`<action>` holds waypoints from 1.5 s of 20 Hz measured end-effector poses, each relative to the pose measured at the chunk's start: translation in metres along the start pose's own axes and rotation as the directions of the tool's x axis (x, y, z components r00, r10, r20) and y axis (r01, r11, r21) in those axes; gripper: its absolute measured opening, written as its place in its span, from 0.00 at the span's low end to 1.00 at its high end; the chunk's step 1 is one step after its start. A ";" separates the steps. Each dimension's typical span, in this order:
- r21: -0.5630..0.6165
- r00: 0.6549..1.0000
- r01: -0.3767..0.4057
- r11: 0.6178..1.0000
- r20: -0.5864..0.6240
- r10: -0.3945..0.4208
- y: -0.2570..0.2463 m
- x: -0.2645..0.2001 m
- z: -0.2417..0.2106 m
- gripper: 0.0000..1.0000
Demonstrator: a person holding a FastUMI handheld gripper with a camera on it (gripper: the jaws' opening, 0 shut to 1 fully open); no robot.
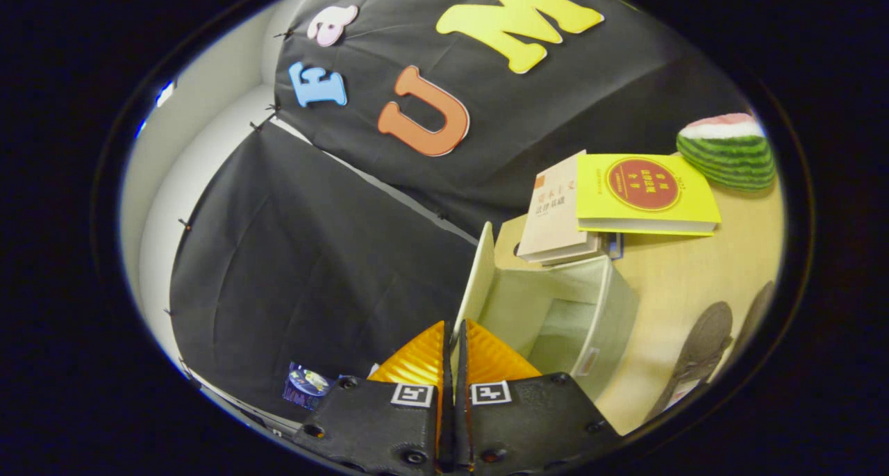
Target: Open the storage box then place both shoes into the box .Put the left shoe in first, then the right shoe, with the right side of both shoes facing outward in a uniform manner.
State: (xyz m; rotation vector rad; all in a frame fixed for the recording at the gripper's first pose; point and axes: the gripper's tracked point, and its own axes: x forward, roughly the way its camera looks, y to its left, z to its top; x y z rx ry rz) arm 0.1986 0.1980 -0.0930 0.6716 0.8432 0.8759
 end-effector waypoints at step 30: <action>-0.397 0.937 0.348 0.849 0.176 -0.302 0.052 -0.013 -0.008 1.00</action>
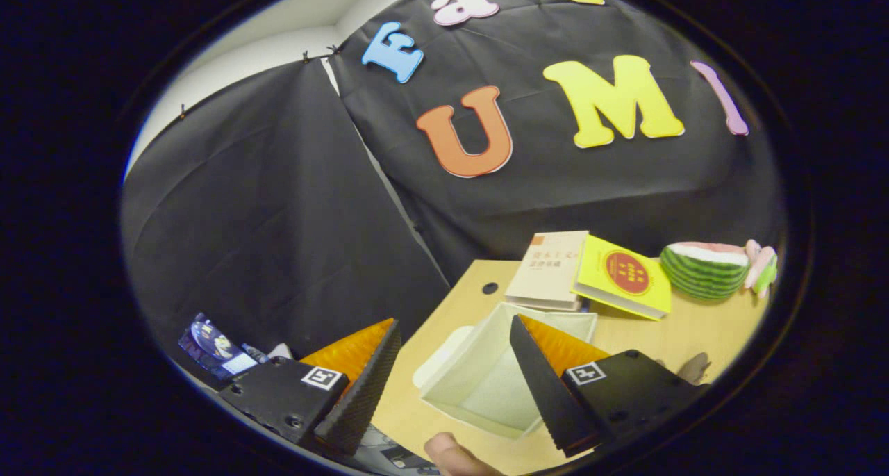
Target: Open the storage box then place both shoes into the box .Put the left shoe in first, then the right shoe, with the right side of both shoes facing outward in a uniform manner.
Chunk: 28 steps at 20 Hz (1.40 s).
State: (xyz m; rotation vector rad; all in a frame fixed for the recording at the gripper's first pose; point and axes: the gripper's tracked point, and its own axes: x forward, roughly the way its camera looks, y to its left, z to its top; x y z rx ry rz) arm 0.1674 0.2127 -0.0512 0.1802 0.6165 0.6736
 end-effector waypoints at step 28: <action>-0.086 0.681 0.453 0.887 -0.608 -0.407 -0.284 -0.038 -0.238 0.64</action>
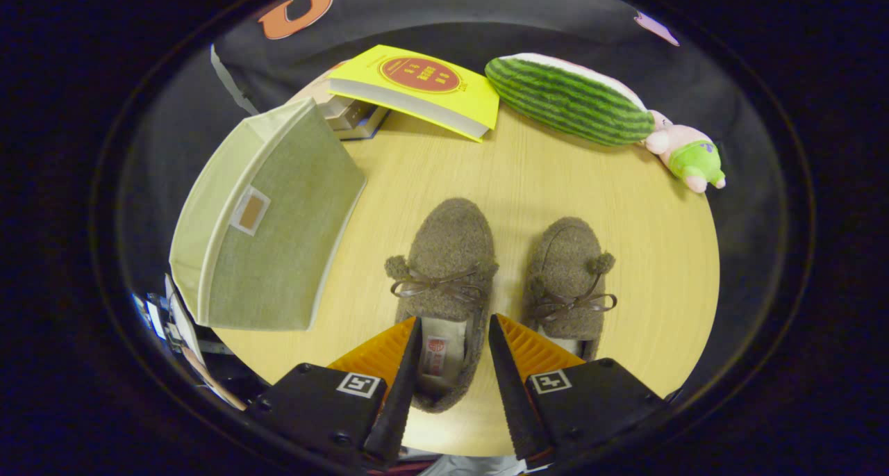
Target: Open the storage box then place both shoes into the box .Put the left shoe in first, then the right shoe, with the right side of both shoes facing outward in a uniform manner.
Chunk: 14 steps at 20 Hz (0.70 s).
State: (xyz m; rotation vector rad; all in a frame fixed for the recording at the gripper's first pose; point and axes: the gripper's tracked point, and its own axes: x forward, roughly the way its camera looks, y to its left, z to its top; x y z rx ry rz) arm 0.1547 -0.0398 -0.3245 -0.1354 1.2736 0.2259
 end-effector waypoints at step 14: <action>0.130 0.997 0.067 0.989 0.023 -0.070 0.002 -0.004 0.014 0.06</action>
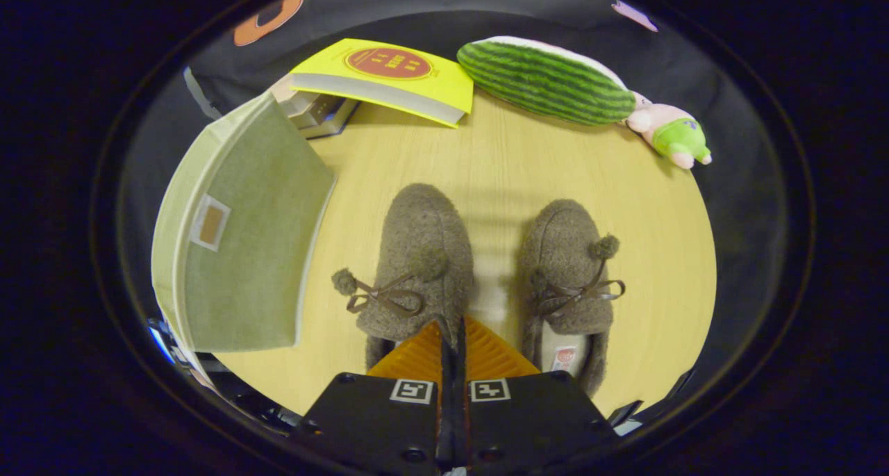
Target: Open the storage box then place both shoes into the box .Put the left shoe in first, then the right shoe, with the right side of both shoes facing outward in a uniform manner.
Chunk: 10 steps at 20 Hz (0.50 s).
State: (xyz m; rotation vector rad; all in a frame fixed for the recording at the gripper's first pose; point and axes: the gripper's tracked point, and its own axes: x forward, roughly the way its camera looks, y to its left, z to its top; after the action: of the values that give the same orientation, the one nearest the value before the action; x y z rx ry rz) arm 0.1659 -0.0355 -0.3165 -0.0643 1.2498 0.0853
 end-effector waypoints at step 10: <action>0.012 0.987 -0.072 0.997 0.147 0.069 0.064 -0.143 0.044 0.06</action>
State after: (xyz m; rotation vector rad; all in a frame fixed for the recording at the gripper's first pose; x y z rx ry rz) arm 0.1562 0.0278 -0.1669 0.0013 1.1061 0.1381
